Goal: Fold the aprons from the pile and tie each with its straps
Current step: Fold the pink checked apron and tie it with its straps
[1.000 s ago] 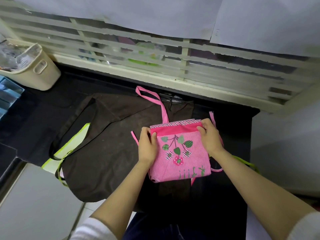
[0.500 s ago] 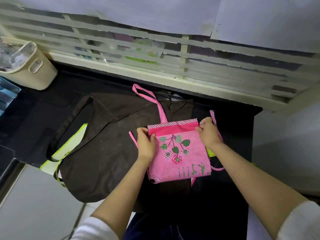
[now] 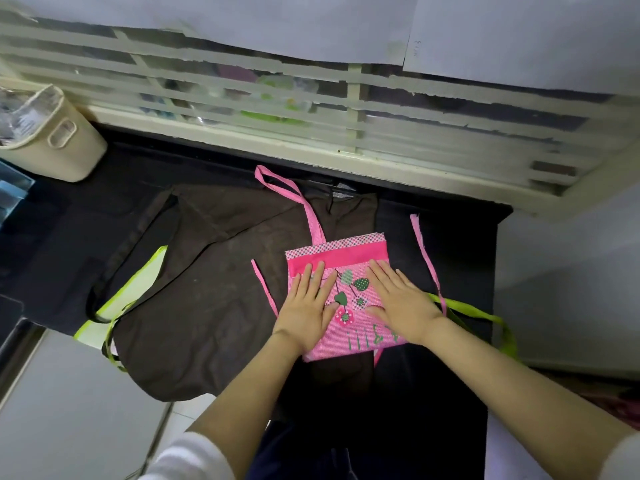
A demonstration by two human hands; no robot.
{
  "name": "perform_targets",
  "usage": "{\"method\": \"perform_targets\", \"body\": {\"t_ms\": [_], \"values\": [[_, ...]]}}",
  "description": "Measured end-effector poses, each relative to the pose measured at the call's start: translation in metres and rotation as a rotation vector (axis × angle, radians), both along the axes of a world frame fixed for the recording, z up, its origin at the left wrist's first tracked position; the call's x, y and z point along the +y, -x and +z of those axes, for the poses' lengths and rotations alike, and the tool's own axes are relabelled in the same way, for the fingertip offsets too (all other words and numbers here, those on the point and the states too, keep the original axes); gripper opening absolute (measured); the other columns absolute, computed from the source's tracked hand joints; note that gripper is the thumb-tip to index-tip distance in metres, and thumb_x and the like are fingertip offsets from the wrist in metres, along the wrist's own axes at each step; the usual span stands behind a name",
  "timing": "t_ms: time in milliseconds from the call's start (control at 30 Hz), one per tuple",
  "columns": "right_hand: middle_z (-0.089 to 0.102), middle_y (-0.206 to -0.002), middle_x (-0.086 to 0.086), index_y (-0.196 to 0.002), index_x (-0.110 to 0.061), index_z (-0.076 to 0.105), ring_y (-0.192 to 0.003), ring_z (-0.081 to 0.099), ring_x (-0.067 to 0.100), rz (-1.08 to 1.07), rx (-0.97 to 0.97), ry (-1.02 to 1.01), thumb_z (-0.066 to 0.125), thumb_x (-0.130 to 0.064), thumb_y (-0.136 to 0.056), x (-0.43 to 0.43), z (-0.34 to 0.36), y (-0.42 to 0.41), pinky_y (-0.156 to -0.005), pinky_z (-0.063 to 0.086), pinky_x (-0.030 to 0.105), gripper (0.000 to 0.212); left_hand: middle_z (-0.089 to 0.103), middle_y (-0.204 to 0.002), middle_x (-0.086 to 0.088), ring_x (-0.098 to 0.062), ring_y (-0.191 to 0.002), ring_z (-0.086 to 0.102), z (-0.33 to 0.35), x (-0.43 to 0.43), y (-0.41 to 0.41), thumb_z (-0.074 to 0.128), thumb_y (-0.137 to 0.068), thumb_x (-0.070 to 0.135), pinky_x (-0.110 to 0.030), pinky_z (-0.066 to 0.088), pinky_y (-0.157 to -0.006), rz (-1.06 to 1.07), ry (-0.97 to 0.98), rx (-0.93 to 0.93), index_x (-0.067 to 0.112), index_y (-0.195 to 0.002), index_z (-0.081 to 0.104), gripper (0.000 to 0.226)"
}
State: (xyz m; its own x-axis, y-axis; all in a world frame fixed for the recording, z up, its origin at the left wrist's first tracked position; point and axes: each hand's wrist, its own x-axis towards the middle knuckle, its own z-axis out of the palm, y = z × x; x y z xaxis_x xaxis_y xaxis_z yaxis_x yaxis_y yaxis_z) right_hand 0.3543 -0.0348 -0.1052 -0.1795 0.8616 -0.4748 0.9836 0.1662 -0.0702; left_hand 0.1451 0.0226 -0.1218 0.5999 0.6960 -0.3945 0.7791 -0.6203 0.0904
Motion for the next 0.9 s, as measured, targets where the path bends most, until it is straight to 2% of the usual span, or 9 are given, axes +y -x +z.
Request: {"method": "perform_targets", "body": {"t_ms": [133,200,267,333,400,600,733,833,900], "values": [[-0.018,-0.157,0.007,-0.146,-0.008,-0.017,-0.145,-0.016,0.02,-0.025,0.025,0.058,0.019,-0.047,-0.1,0.007,0.012,0.0,-0.119,-0.004,0.035,0.07,-0.028,-0.153,-0.005,-0.023,-0.138,-0.029,0.009,0.005,-0.004,0.013,-0.101,0.046,-0.036,-0.018,-0.114,0.009,0.072,0.01,0.023,-0.143,-0.021,0.058],[-0.015,-0.158,0.007,-0.149,-0.008,-0.011,-0.145,-0.014,0.02,-0.066,0.055,0.064,0.029,-0.036,-0.102,0.011,0.021,0.006,-0.118,-0.006,0.037,0.067,-0.02,-0.156,-0.005,-0.025,-0.143,-0.02,0.016,0.008,-0.006,0.023,-0.102,0.04,-0.037,-0.013,-0.116,0.035,0.144,-0.058,0.02,-0.149,-0.009,0.06],[-0.005,-0.159,0.007,-0.15,-0.009,0.0,-0.146,-0.007,0.02,-0.08,0.12,-0.044,0.034,-0.02,-0.102,0.008,0.026,0.012,-0.116,-0.008,0.034,0.06,0.006,-0.158,-0.012,-0.031,-0.145,0.005,0.024,0.004,-0.004,0.035,-0.101,0.028,-0.038,0.005,-0.119,0.124,0.15,-0.262,0.015,-0.151,0.015,0.055],[0.006,-0.159,0.005,-0.15,-0.012,0.011,-0.147,-0.001,0.019,-0.038,0.239,-0.166,0.036,-0.009,-0.099,-0.005,0.033,0.022,-0.114,-0.011,0.028,0.057,0.042,-0.137,-0.017,-0.036,-0.124,0.041,0.031,-0.008,0.004,0.039,-0.095,0.015,-0.043,0.033,-0.106,0.257,0.048,-0.449,0.008,-0.137,0.043,0.043],[0.006,-0.159,0.002,-0.15,-0.016,0.015,-0.147,-0.001,0.017,0.029,0.349,-0.162,0.036,-0.009,-0.1,-0.024,0.035,0.033,-0.112,-0.012,0.025,0.056,0.053,-0.113,-0.016,-0.036,-0.1,0.053,0.029,-0.026,0.017,0.035,-0.089,0.012,-0.046,0.044,-0.089,0.365,-0.045,-0.513,0.003,-0.12,0.054,0.037],[-0.013,-0.158,-0.003,-0.152,-0.023,0.001,-0.144,-0.018,0.015,0.073,0.338,0.09,0.039,-0.027,-0.101,-0.059,0.017,0.045,-0.113,-0.012,0.027,0.063,0.054,-0.113,-0.005,-0.022,-0.099,0.05,0.019,-0.061,0.056,0.037,-0.101,0.028,-0.041,0.04,-0.093,0.498,0.046,-0.469,0.011,-0.114,0.053,0.027],[-0.007,-0.159,-0.004,-0.151,-0.023,0.008,-0.145,-0.012,0.014,0.076,0.367,0.146,0.043,-0.022,-0.1,-0.049,0.021,0.041,-0.118,-0.005,0.029,0.062,0.053,-0.118,-0.003,-0.021,-0.102,0.047,0.023,-0.068,0.071,0.023,-0.093,0.052,-0.033,0.035,-0.091,0.286,0.064,-0.343,0.011,-0.121,0.05,0.057],[-0.004,-0.159,-0.004,-0.151,-0.022,0.01,-0.146,-0.01,0.014,0.079,0.37,0.145,0.043,-0.021,-0.1,-0.048,0.022,0.039,-0.119,-0.002,0.03,0.061,0.05,-0.12,-0.004,-0.021,-0.104,0.044,0.022,-0.075,0.075,0.036,-0.097,0.044,-0.03,0.029,-0.093,0.256,0.083,-0.324,0.009,-0.124,0.047,0.045],[-0.005,-0.159,-0.004,-0.151,-0.022,0.008,-0.146,-0.011,0.014,0.082,0.358,0.131,0.041,-0.021,-0.101,-0.051,0.019,0.04,-0.12,-0.001,0.033,0.06,0.052,-0.112,-0.004,-0.021,-0.098,0.044,0.022,-0.08,0.076,0.039,-0.099,0.037,-0.028,0.028,-0.09,0.257,0.08,-0.292,0.012,-0.112,0.046,0.029]]}}
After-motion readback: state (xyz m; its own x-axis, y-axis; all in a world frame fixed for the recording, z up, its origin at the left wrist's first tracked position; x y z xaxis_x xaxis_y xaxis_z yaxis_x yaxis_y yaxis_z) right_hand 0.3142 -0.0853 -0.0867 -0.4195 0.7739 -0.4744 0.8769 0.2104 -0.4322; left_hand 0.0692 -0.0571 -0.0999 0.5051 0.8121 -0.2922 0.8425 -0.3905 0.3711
